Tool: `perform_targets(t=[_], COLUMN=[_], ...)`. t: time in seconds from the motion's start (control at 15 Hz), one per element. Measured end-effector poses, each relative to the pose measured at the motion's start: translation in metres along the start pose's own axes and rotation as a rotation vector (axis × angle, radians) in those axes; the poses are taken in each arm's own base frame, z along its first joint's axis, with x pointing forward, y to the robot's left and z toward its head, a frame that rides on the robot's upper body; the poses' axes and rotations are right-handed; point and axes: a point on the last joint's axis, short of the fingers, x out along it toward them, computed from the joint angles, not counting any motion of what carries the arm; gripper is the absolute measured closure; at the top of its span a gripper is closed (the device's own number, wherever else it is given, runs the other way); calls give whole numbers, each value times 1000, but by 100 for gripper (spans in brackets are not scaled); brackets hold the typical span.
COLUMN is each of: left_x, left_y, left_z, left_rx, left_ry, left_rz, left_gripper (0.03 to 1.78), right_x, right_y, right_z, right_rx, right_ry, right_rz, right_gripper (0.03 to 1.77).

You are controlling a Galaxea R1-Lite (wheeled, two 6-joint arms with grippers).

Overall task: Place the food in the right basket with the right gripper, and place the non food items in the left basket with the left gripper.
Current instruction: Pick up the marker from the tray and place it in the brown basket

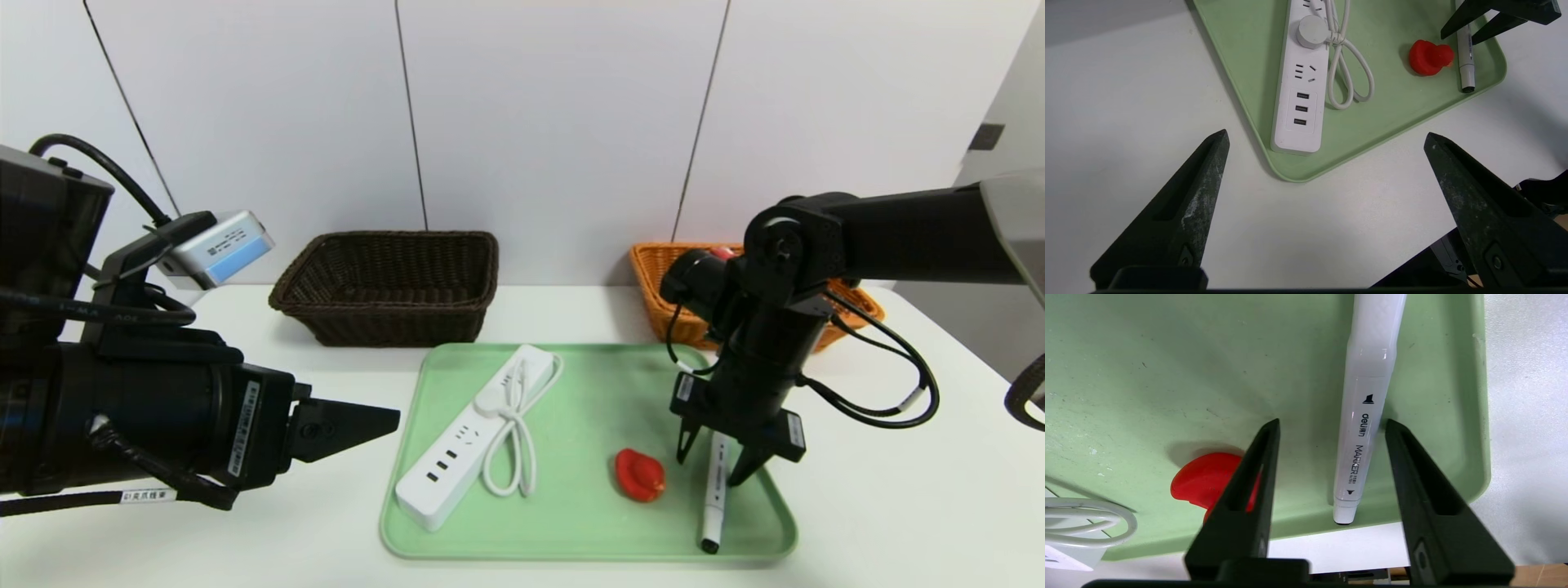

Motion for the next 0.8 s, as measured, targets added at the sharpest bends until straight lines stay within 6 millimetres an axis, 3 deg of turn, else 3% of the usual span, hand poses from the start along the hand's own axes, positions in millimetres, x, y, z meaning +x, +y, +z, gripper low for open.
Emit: perform_targets(t=[0.07, 0.13, 0.53, 0.8], left_x=[0, 0, -2, -5], left_y=[0, 0, 0, 0], left_z=[0, 0, 0, -1], left_rx=[-1, -1, -23, -47], left_ry=[0, 0, -4, -9], left_rz=[0, 0, 0, -1], left_gripper=[12, 12, 12, 12], right_x=[0, 0, -7, -45], right_y=[0, 0, -2, -14], right_z=[0, 0, -2, -19], right_rx=[0, 0, 3, -18], right_ry=[1, 1, -10, -71], right_rz=[-1, 0, 11, 85], right_gripper=[114, 166, 165, 165])
